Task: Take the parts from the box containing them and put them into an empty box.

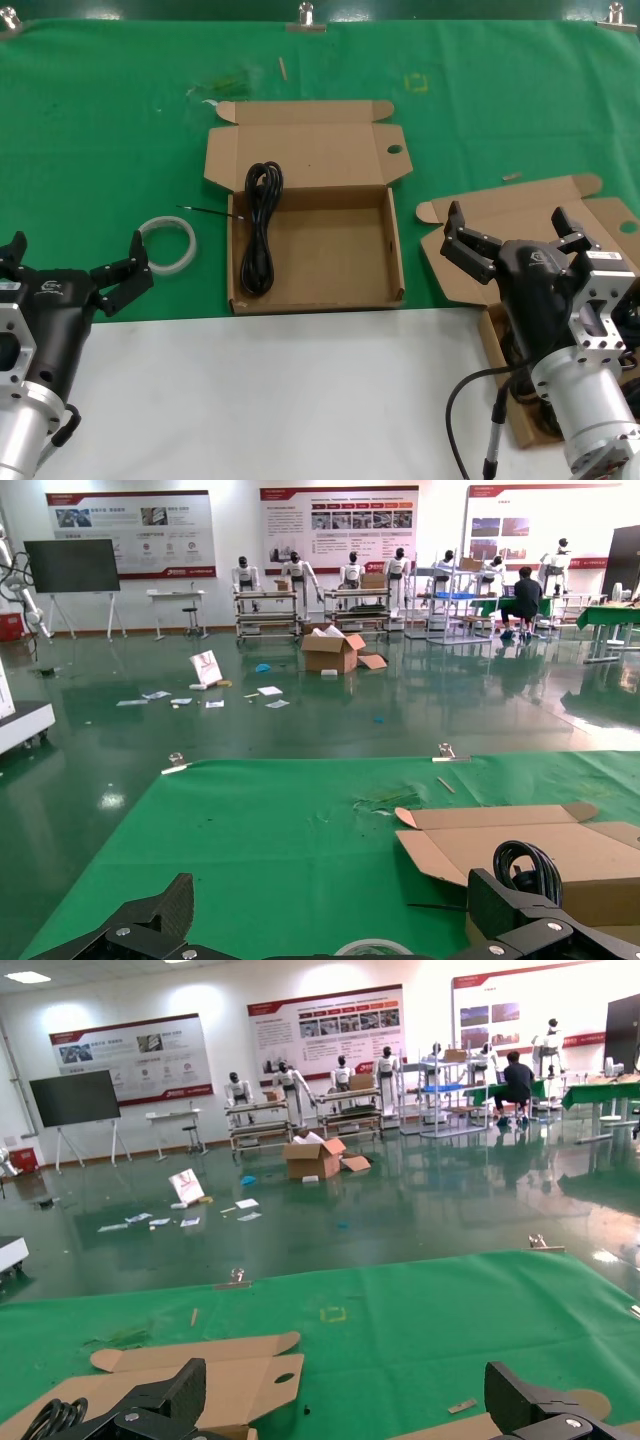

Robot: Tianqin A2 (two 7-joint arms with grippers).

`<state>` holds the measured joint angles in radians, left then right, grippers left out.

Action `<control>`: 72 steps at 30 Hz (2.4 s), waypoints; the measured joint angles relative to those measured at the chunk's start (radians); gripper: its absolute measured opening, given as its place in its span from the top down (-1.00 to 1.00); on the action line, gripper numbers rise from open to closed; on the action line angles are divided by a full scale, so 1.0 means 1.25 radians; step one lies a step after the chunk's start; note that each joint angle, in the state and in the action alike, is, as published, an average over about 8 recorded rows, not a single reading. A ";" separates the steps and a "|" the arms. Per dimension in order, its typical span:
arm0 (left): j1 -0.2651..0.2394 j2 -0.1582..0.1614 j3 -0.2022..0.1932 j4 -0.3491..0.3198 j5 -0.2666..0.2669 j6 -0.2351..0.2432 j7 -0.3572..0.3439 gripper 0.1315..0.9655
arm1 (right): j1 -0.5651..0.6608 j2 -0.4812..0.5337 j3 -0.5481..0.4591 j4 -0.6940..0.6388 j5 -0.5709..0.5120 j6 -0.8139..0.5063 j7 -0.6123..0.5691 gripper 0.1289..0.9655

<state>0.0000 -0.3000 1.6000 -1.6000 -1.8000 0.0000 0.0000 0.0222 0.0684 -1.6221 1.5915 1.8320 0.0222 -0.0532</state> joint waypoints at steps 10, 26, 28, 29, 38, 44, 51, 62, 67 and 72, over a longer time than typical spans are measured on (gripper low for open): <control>0.000 0.000 0.000 0.000 0.000 0.000 0.000 -1.00 | 0.000 0.000 0.000 0.000 0.000 0.000 0.000 -1.00; 0.000 0.000 0.000 0.000 0.000 0.000 0.000 -1.00 | 0.000 0.000 0.000 0.000 0.000 0.000 0.000 -1.00; 0.000 0.000 0.000 0.000 0.000 0.000 0.000 -1.00 | 0.000 0.000 0.000 0.000 0.000 0.000 0.000 -1.00; 0.000 0.000 0.000 0.000 0.000 0.000 0.000 -1.00 | 0.000 0.000 0.000 0.000 0.000 0.000 0.000 -1.00; 0.000 0.000 0.000 0.000 0.000 0.000 0.000 -1.00 | 0.000 0.000 0.000 0.000 0.000 0.000 0.000 -1.00; 0.000 0.000 0.000 0.000 0.000 0.000 0.000 -1.00 | 0.000 0.000 0.000 0.000 0.000 0.000 0.000 -1.00; 0.000 0.000 0.000 0.000 0.000 0.000 0.000 -1.00 | 0.000 0.000 0.000 0.000 0.000 0.000 0.000 -1.00; 0.000 0.000 0.000 0.000 0.000 0.000 0.000 -1.00 | 0.000 0.000 0.000 0.000 0.000 0.000 0.000 -1.00; 0.000 0.000 0.000 0.000 0.000 0.000 0.000 -1.00 | 0.000 0.000 0.000 0.000 0.000 0.000 0.000 -1.00; 0.000 0.000 0.000 0.000 0.000 0.000 0.000 -1.00 | 0.000 0.000 0.000 0.000 0.000 0.000 0.000 -1.00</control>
<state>0.0000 -0.3000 1.6000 -1.6000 -1.8000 0.0000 0.0000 0.0222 0.0684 -1.6221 1.5915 1.8320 0.0222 -0.0532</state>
